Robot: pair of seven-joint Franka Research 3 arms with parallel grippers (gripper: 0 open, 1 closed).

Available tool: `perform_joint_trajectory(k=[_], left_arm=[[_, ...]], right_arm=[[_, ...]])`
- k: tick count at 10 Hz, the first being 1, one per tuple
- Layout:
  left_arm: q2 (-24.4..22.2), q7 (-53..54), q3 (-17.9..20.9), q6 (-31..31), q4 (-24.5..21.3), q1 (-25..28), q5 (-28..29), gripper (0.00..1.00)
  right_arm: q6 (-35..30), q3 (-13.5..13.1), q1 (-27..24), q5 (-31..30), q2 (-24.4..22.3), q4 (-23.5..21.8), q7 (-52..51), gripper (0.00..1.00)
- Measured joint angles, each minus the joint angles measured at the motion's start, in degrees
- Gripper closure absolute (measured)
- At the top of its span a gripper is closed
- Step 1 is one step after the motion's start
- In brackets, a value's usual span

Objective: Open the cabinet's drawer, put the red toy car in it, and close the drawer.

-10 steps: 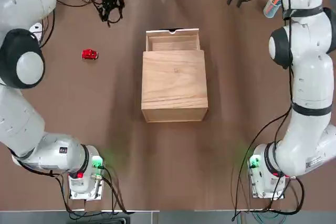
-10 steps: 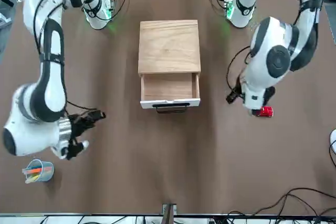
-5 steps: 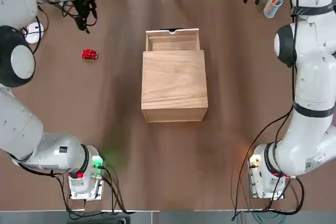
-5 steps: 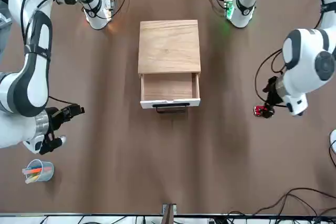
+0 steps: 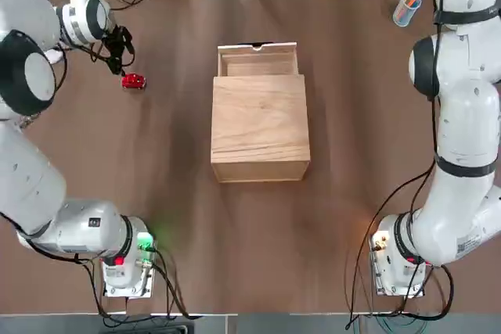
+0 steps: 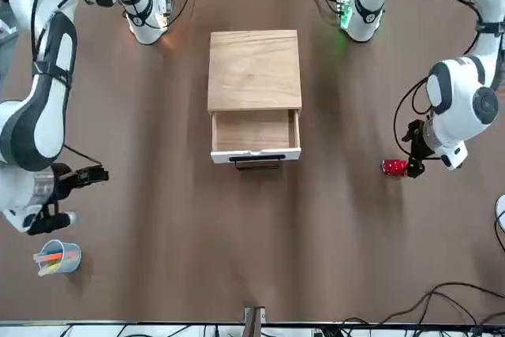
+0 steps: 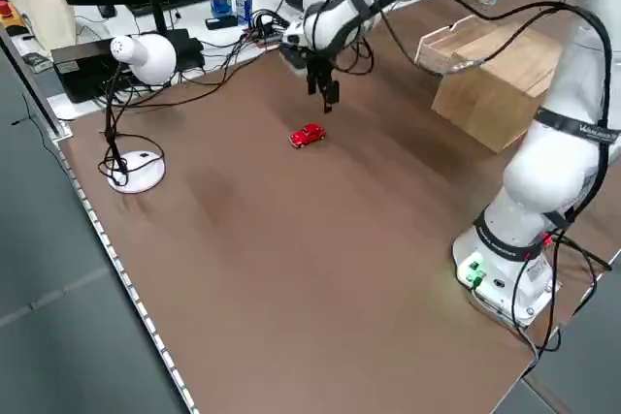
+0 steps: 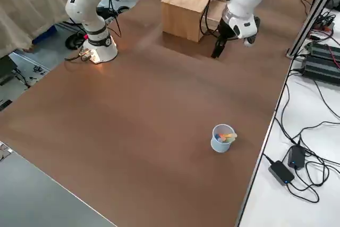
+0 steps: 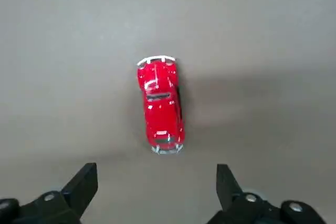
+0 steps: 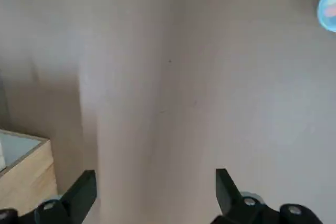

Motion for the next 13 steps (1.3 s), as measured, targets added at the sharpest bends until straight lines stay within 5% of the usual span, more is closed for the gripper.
perform_joint_trajectory(k=[3,6,9,11,13], left_arm=[[5.29,-0.12,0.0,3.49,0.06,0.25,-0.01,0.0],[7.42,-0.19,0.06,4.57,0.08,0.55,-0.02,0.0],[8.58,-0.2,0.61,6.89,0.1,0.85,-0.02,0.01],[9.52,-0.2,0.92,8.06,0.2,0.87,-0.02,0.13],[9.55,-0.28,0.96,8.2,0.63,0.91,-0.02,0.45]], right_arm=[[3.75,2.32,-0.1,-6.06,-2.84,0.12,5.49,0.0],[7.92,17.97,-4.58,-20.15,-9.71,-2.08,15.33,0.0],[10.95,21.56,-8.2,-21.6,-20.44,-10.59,16.58,0.0],[11.29,27.1,-11.19,-24.32,-27.26,-15.88,16.87,0.0],[11.95,35.1,-15.72,-26.91,-30.81,-19.36,19.26,0.0]])
